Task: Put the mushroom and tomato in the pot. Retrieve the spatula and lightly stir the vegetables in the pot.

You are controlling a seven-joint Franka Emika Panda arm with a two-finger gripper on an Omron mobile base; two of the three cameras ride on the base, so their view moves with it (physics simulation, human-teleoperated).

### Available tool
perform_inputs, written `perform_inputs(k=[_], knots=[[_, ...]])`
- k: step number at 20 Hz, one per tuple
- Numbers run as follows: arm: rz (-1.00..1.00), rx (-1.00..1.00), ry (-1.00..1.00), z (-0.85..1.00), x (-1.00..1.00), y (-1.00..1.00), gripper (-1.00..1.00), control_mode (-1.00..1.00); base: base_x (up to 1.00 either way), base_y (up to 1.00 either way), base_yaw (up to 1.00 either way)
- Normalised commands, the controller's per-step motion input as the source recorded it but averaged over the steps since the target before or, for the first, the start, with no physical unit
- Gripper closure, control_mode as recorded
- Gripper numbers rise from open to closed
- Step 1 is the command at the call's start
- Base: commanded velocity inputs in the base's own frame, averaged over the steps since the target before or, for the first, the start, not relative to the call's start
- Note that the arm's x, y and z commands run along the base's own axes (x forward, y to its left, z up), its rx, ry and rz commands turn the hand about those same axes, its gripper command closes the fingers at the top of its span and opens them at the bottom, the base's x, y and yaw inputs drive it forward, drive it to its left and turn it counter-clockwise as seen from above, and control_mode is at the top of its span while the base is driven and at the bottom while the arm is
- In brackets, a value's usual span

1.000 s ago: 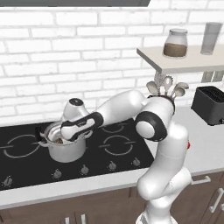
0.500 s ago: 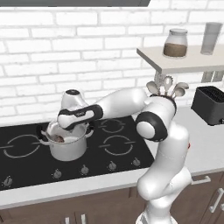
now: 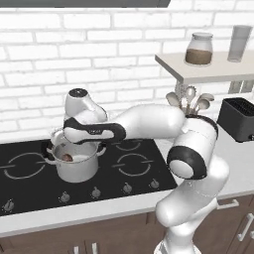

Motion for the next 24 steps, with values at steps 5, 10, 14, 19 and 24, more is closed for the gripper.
perform_inputs(k=[5,10,14,19,24], knots=[[-0.15,0.00,-0.08,0.91,-0.45,-0.87,-1.00,-1.00,0.00,0.00,0.00],[-0.23,0.00,0.00,0.18,-0.28,-1.00,-1.00,-1.00,0.00,0.00,0.00],[-0.22,0.00,0.01,0.00,-0.19,-1.00,-1.00,-1.00,0.00,0.00,0.00],[-0.19,0.00,0.00,0.00,-0.29,-1.00,-1.00,-1.00,0.00,0.00,0.00],[-0.14,0.02,0.00,0.00,-0.16,-1.00,-1.00,-1.00,0.00,0.00,0.00]])
